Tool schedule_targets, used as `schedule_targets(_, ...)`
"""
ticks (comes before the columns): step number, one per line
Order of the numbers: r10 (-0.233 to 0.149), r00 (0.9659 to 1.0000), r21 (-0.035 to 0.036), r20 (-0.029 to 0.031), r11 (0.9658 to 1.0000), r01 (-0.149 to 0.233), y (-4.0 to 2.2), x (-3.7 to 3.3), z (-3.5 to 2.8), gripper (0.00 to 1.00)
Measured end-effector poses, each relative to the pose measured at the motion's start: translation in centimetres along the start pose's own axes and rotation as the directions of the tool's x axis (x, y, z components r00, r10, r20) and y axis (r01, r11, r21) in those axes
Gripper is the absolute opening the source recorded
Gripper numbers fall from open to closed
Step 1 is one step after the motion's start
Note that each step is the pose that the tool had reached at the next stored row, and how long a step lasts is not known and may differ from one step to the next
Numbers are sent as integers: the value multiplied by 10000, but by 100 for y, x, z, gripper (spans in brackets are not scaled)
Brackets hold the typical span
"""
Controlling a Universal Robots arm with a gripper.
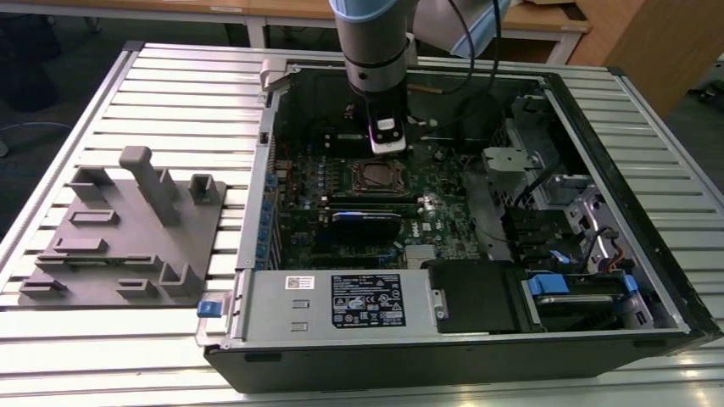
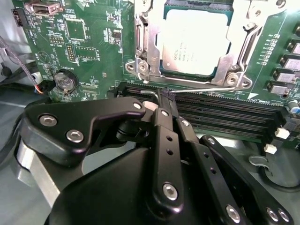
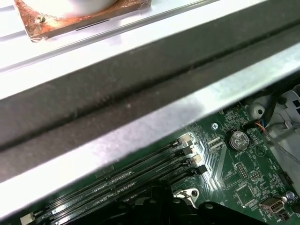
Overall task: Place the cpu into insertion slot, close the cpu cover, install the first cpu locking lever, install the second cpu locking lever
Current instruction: 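Install the first cpu locking lever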
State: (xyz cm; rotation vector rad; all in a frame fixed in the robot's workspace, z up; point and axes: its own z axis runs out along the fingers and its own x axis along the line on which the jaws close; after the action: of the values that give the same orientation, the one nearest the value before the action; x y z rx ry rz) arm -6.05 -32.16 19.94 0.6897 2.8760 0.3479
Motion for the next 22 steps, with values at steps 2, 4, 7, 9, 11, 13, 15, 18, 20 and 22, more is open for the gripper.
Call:
schedule_targets(2, 0, 10000, 1, 0, 10000, 0, 4, 3, 1, 11)
schedule_targets(4, -1, 10000, 0, 0, 10000, 1, 5, 4, 1, 11)
schedule_targets(7, 1, 10000, 0, 0, 10000, -1, 5, 7, 3, 11)
schedule_targets(9, 2, 10000, 1, 0, 10000, -2, 5, 14, 4, 11)
schedule_targets(11, 1, 10000, 0, 1, 10000, -1, 2, 24, 7, 11)
schedule_targets(13, 2, 10000, -12, -1, 10000, -2, -1, 29, 18, 11)
schedule_targets(15, 3, 10000, -24, 1, 10000, -3, -2, 32, 29, 11)
schedule_targets(18, 2, 10000, -24, 0, 10000, -2, 5, 36, 31, 11)
schedule_targets(20, 3, 10000, -27, 0, 10000, -3, 7, 37, 32, 11)
schedule_targets(22, 3, 10000, -25, 1, 10000, -3, 7, 37, 32, 11)
